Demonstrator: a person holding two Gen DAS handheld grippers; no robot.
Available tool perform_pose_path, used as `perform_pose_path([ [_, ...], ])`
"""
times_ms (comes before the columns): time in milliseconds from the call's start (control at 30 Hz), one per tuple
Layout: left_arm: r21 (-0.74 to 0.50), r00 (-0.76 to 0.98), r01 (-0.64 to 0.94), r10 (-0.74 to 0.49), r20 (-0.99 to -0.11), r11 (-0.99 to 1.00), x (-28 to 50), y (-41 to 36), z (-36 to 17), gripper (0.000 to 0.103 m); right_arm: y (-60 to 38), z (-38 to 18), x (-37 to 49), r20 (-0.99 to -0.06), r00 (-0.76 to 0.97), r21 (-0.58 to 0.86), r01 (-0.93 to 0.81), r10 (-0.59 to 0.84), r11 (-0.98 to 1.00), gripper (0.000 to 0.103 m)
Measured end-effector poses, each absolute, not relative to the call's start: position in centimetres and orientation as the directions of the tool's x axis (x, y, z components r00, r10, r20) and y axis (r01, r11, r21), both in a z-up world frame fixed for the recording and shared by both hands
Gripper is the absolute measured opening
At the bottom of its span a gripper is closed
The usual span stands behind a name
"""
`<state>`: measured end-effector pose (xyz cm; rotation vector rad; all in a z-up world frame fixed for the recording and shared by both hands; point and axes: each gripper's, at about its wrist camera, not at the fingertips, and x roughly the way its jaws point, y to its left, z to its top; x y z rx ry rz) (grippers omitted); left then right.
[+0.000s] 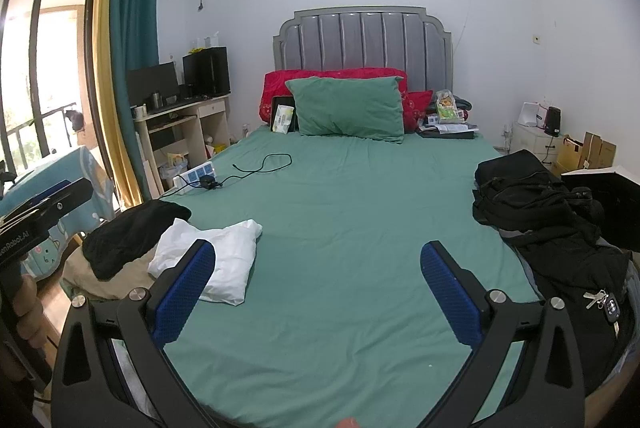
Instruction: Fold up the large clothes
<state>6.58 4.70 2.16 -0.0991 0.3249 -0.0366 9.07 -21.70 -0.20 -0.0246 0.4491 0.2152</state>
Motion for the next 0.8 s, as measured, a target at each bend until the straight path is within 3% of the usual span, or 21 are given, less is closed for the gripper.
perform_pose_path([
  [800, -0.099, 0.947, 0.029, -0.060, -0.317, 0.995, 6.24, 4.64, 2.60, 0.074, -21.64, -0.16, 8.94, -0.430, 0.880, 0.024, -0.211, 0.201, 0.977, 0.101],
])
